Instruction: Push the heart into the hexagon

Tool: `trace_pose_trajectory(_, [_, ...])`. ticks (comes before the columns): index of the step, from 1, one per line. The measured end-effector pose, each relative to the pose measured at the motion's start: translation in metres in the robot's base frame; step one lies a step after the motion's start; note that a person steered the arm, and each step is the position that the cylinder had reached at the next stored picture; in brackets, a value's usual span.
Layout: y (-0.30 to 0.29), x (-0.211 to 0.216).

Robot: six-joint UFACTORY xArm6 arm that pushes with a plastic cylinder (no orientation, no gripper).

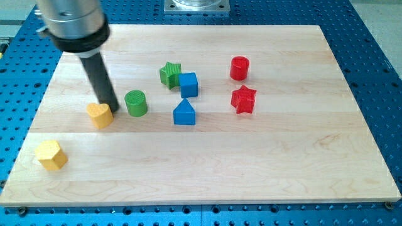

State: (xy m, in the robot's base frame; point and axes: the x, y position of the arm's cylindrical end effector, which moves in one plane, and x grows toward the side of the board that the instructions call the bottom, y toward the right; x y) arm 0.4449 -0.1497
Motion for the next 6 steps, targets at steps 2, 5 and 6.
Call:
trace_pose_trajectory(2, [0.021,0.003])
trace_pose_trajectory(5, [-0.068,0.052])
trace_pose_trajectory(6, [-0.067,0.051])
